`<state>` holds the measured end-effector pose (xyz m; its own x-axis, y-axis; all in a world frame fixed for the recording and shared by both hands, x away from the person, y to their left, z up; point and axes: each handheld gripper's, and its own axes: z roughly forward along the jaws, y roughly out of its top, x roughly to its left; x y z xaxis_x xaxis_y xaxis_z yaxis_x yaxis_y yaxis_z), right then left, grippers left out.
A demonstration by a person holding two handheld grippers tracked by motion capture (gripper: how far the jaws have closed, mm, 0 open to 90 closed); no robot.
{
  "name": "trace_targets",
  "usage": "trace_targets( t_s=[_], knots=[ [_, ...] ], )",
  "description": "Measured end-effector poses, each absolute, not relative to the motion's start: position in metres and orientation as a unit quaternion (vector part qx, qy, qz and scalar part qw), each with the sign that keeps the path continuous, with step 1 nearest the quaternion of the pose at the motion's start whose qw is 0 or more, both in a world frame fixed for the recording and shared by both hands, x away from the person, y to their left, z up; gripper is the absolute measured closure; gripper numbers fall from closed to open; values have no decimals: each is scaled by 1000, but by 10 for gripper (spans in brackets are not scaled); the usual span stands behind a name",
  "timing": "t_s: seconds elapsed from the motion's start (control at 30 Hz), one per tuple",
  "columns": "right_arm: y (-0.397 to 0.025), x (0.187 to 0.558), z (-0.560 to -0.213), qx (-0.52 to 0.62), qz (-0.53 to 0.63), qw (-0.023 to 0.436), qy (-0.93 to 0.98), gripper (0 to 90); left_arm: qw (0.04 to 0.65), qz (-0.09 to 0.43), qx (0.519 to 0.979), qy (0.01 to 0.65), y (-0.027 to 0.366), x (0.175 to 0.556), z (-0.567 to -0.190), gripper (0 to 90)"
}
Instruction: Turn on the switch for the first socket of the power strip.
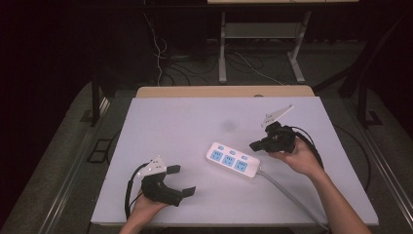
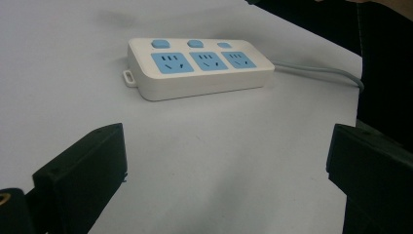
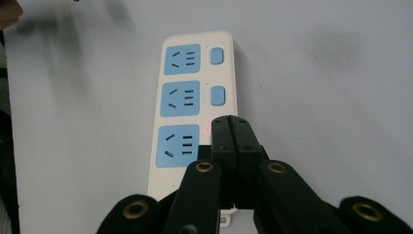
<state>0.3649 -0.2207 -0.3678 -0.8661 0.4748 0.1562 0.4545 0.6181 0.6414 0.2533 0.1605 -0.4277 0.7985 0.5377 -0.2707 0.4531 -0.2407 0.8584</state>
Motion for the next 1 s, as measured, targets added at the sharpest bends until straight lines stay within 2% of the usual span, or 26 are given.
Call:
trace_targets(
  t_s=[0.23,0.37,0.47,0.73,1.0],
  knots=[
    [-234,357,-358,266,362,23,893,867,530,40,786,315,161,253,-428,0],
    [-242,352,-353,276,372,27,886,801,531,41,785,316,161,253,-427,0],
    [-247,346,-350,286,377,45,880,664,532,41,784,317,161,253,-427,0],
    [-261,331,-347,320,393,70,859,420,531,40,785,316,161,253,-427,0],
    [-279,317,-353,355,417,67,834,145,531,40,785,316,160,253,-427,0]
  ],
)
